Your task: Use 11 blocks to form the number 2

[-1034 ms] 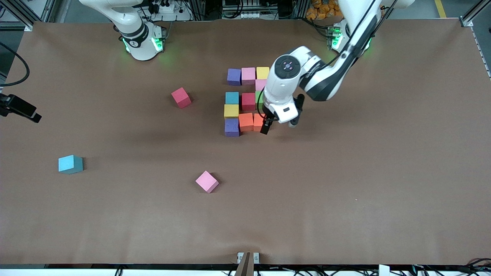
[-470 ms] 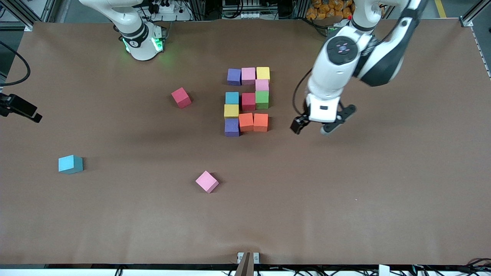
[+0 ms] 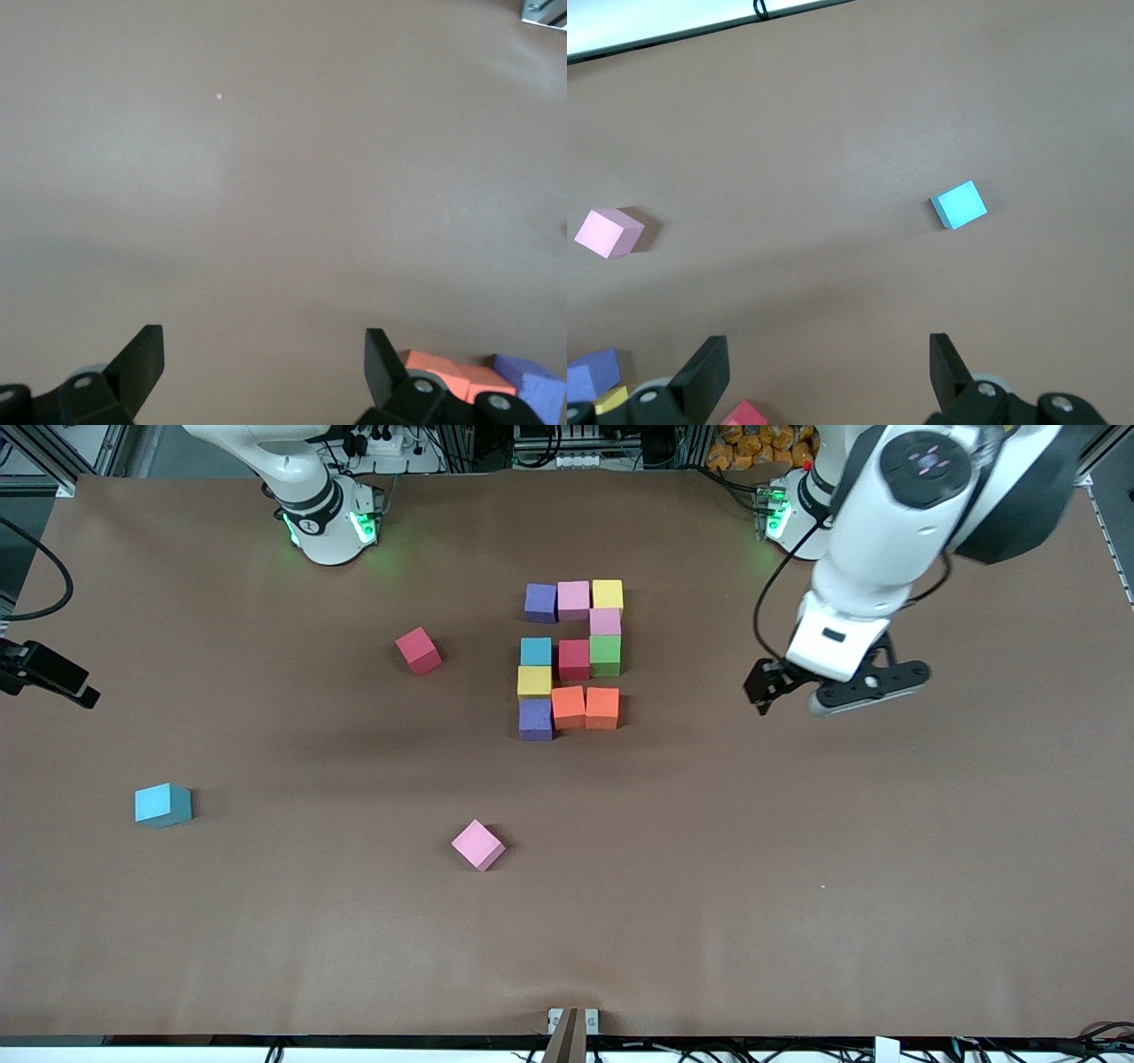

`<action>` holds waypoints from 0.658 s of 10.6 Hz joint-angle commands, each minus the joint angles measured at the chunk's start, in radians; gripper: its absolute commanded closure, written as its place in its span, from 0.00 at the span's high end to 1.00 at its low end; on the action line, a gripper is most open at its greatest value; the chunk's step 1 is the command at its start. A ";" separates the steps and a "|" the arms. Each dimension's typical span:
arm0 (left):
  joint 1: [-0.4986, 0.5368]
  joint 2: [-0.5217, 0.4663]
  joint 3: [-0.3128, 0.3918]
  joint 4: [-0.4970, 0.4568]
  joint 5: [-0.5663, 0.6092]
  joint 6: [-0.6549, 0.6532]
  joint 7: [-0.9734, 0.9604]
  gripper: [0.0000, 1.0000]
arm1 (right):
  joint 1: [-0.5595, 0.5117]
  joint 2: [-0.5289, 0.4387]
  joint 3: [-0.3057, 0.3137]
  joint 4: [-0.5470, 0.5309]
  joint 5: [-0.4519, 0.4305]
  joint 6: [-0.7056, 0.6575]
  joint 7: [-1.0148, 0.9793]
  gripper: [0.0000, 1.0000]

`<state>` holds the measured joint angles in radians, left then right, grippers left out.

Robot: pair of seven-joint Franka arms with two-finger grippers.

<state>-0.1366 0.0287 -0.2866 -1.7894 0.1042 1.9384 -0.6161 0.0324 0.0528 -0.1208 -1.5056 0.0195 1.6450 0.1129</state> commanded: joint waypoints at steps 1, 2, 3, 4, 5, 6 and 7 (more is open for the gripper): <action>0.026 -0.009 0.033 0.074 0.017 -0.073 0.239 1.00 | -0.017 -0.014 0.021 -0.001 -0.009 -0.005 0.004 1.00; 0.069 -0.041 0.038 0.076 0.011 -0.085 0.348 1.00 | -0.015 -0.014 0.021 -0.001 -0.009 -0.007 0.004 1.00; 0.075 -0.071 0.082 0.076 0.003 -0.098 0.405 1.00 | -0.014 -0.016 0.021 -0.001 -0.013 -0.014 0.004 1.00; 0.059 -0.085 0.148 0.085 0.000 -0.146 0.448 1.00 | -0.014 -0.017 0.021 0.001 -0.024 -0.023 0.004 1.00; 0.045 -0.085 0.183 0.122 -0.008 -0.183 0.496 1.00 | -0.014 -0.019 0.021 0.001 -0.026 -0.024 -0.002 1.00; 0.045 -0.079 0.208 0.165 -0.009 -0.221 0.510 1.00 | -0.014 -0.021 0.021 0.002 -0.026 -0.027 -0.010 1.00; 0.048 -0.072 0.227 0.211 -0.009 -0.228 0.513 1.00 | -0.014 -0.021 0.021 0.002 -0.026 -0.034 -0.010 1.00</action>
<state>-0.0763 -0.0544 -0.0833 -1.6494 0.1030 1.7530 -0.1214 0.0324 0.0511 -0.1145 -1.5026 0.0115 1.6315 0.1093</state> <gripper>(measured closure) 0.000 0.000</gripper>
